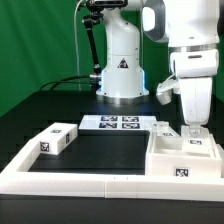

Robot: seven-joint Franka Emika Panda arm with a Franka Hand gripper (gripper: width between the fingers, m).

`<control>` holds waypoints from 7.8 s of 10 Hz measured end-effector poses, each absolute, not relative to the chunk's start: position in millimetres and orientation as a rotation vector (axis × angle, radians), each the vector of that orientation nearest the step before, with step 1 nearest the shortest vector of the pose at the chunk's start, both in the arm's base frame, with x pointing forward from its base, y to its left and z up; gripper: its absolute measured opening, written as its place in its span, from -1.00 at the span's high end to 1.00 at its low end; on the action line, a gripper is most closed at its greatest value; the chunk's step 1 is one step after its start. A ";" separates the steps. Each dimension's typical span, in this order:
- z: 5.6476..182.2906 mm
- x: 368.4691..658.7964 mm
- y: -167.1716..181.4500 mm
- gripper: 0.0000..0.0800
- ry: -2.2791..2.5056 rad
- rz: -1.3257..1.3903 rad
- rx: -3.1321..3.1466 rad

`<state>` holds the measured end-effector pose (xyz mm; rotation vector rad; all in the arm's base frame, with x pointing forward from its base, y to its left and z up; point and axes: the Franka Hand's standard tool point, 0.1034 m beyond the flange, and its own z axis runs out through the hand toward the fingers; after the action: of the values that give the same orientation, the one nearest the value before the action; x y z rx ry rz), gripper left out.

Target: Assemble cabinet

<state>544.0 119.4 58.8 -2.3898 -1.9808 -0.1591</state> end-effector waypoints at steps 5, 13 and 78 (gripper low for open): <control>58.8 548.9 116.4 0.83 -2.001 -0.157 -2.373; 57.8 589.2 108.0 0.83 -1.995 -0.100 -2.346; 42.5 395.6 92.6 0.83 -1.969 -0.140 -2.412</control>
Offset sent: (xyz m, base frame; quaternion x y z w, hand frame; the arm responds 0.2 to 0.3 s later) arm 0.0000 0.0000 0.0000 0.0000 0.0000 0.0000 1.0000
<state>395.6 92.6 42.5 -2.4118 -1.9692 -0.1396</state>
